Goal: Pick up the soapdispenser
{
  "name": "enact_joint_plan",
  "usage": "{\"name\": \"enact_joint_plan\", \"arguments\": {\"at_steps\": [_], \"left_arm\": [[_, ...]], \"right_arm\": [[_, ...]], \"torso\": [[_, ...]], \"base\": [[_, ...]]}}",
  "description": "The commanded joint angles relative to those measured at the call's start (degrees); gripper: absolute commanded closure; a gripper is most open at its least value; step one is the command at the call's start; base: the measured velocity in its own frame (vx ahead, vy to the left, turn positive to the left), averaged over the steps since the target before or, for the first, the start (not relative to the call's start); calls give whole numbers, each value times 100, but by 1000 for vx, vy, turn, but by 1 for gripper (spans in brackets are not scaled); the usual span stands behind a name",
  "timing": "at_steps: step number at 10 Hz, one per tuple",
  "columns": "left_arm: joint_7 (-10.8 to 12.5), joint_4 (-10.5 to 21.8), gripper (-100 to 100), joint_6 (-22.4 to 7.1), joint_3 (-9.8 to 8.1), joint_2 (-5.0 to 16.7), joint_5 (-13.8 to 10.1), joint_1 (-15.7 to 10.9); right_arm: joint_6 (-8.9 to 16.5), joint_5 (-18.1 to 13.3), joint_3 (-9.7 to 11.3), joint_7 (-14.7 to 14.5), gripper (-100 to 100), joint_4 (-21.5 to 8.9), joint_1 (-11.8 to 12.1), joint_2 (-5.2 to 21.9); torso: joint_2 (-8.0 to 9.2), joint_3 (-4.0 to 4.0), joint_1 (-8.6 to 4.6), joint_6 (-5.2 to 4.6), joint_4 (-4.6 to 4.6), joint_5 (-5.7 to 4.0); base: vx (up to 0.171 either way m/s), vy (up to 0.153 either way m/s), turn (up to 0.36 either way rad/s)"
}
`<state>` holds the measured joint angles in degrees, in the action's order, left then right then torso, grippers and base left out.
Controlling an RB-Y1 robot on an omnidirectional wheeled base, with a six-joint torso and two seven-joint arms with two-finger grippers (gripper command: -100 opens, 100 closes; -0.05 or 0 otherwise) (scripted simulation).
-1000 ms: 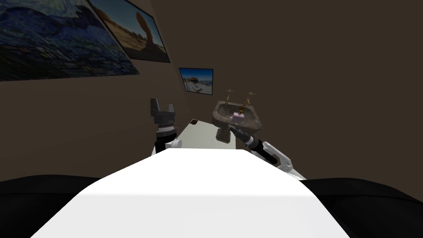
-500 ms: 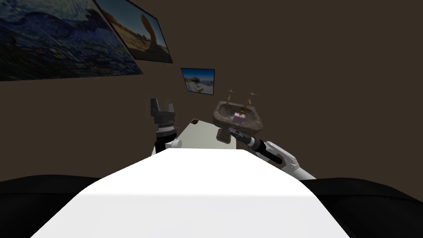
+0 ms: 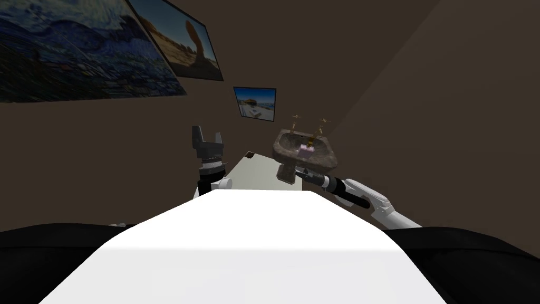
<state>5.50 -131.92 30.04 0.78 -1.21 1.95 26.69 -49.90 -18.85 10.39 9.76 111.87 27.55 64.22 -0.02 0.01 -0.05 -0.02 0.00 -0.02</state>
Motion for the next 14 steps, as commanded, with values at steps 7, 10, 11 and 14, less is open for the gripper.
{"name": "enact_joint_plan", "arguments": {"at_steps": [7,10,11,14], "left_arm": [[0,0,0,0,0,0,0,0],[0,0,0,0,0,0,0,0],[0,0,0,0,0,0,0,0],[0,0,0,0,0,0,0,0]], "right_arm": [[-212,-317,83,79,-100,-646,92,1223],[-256,-410,97,93,-100,-859,138,1679],[-256,-410,97,93,-100,-859,138,1854],[-289,-496,108,102,-100,-1069,188,2326]], "torso": [[-3,1,-1,0,-1,-1],[-4,2,-2,-1,-1,-2],[-7,4,-8,2,-2,-1],[-7,4,-6,3,-2,-1]], "base": [[5,-19,69],[12,-26,74],[18,-41,67],[12,-29,70]]}}
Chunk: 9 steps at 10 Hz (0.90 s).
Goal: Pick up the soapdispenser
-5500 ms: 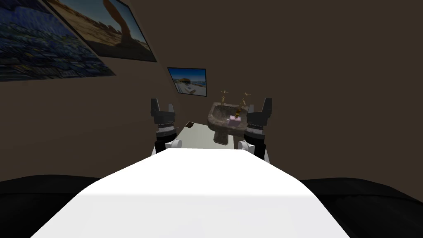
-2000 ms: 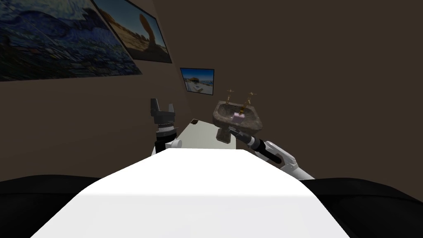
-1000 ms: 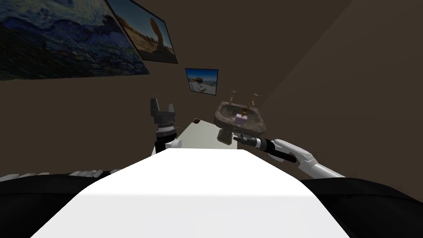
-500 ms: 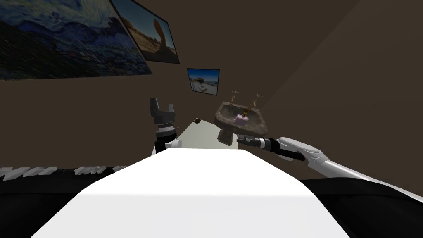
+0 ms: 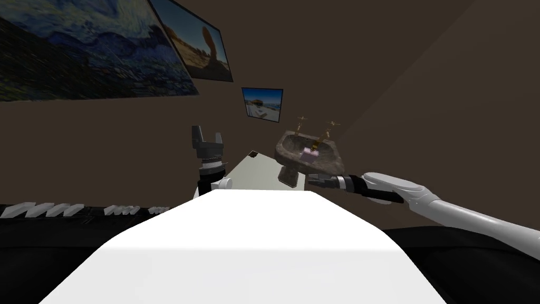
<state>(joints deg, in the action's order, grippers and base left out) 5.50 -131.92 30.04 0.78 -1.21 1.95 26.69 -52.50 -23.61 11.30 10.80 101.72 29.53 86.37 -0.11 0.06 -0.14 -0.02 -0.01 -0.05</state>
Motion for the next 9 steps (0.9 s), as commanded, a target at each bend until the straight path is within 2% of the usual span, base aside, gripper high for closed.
{"name": "enact_joint_plan", "arguments": {"at_steps": [1,3,4,5,6,8,9], "left_arm": [[0,0,0,0,0,0,0,0],[0,0,0,0,0,0,0,0],[0,0,0,0,0,0,0,0],[0,0,0,0,0,0,0,0],[0,0,0,0,0,0,0,0],[0,0,0,0,0,0,0,0],[0,0,0,0,0,0,0,0]], "right_arm": [[-52,-100,23,3,-100,-256,42,286],[-52,-100,23,3,-100,-256,42,539],[-68,-173,24,4,-100,-448,95,741],[-68,-173,24,4,-100,-448,95,920],[-77,-239,21,0,-100,-628,147,1078],[-77,-239,21,0,-100,-628,147,1304],[-80,-298,15,-6,-100,-793,199,1487]], "torso": [[0,0,0,0,0,0],[-1,1,-5,0,0,-2],[3,-2,5,-1,1,0],[2,-1,4,2,0,1],[0,0,2,0,0,0],[1,0,-4,-1,0,-2],[3,-2,2,-2,1,-1]], "base": [[24,-56,109],[10,-35,39],[12,-29,95],[15,-37,73],[10,-45,150],[8,-43,35],[1,-29,113]]}}
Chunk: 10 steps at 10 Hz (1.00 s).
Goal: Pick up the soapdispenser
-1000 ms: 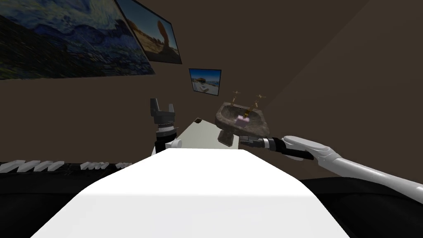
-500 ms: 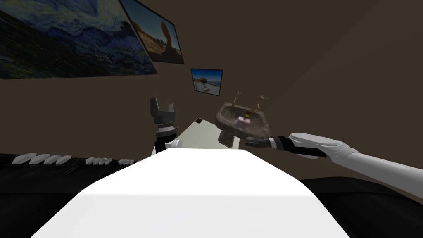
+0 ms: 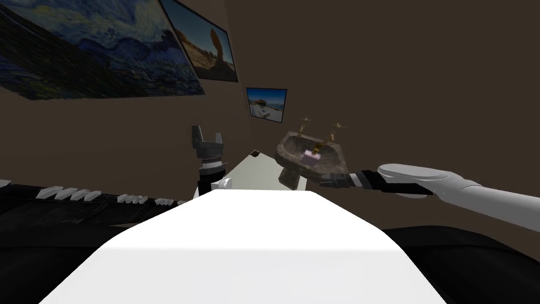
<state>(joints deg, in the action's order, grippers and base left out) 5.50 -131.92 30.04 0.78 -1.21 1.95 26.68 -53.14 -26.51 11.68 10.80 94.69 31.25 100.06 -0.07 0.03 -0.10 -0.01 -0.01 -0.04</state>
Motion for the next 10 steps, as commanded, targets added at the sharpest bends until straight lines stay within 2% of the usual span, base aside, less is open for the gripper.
{"name": "enact_joint_plan", "arguments": {"at_steps": [1,4,5,6,7,8,9,10], "left_arm": [[0,0,0,0,0,0,0,0],[0,0,0,0,0,0,0,1],[0,0,0,0,0,0,0,0],[0,0,0,0,0,0,0,1],[0,0,0,0,0,0,0,0],[0,0,0,0,0,0,0,1],[0,0,0,0,0,0,0,1],[0,0,0,0,0,0,0,0]], "right_arm": [[-16,-9,-23,-7,-100,-91,26,282],[-10,-107,-48,-29,-100,-379,122,832],[-10,-107,-48,-29,-100,-379,122,905],[-1,-143,-69,-43,-100,-500,162,1178],[-1,-16,-69,-43,-100,-500,162,1180],[-1,-143,-69,-43,-100,-500,162,1180],[9,-172,-95,-58,-100,-605,198,1431],[9,-15,-81,-58,-100,-605,198,1431]], "torso": [[0,0,0,0,0,0],[-2,1,-3,-3,0,-2],[-4,2,-1,0,-1,-1],[-2,1,3,-3,0,-1],[-3,2,5,0,-1,1],[-1,0,4,-4,0,-2],[1,-1,7,-5,1,-1],[0,0,11,0,0,3]], "base": [[2,-35,78],[7,-40,116],[5,-28,62],[2,-27,111],[3,-26,68],[2,-11,-7],[-3,-11,115],[-2,-17,88]]}}
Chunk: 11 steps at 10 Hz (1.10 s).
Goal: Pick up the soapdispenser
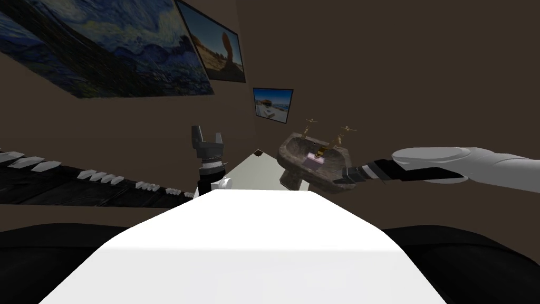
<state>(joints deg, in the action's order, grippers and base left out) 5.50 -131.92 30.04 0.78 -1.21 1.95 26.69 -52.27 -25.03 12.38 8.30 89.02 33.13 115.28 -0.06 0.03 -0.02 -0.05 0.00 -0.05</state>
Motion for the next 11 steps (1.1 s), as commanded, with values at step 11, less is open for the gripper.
{"name": "enact_joint_plan", "arguments": {"at_steps": [11], "left_arm": [[0,0,0,0,1,-2,0,1]], "right_arm": [[-19,-331,-507,118,-100,-305,113,968]], "torso": [[-29,17,82,1,-7,21]], "base": [[14,52,120]]}}
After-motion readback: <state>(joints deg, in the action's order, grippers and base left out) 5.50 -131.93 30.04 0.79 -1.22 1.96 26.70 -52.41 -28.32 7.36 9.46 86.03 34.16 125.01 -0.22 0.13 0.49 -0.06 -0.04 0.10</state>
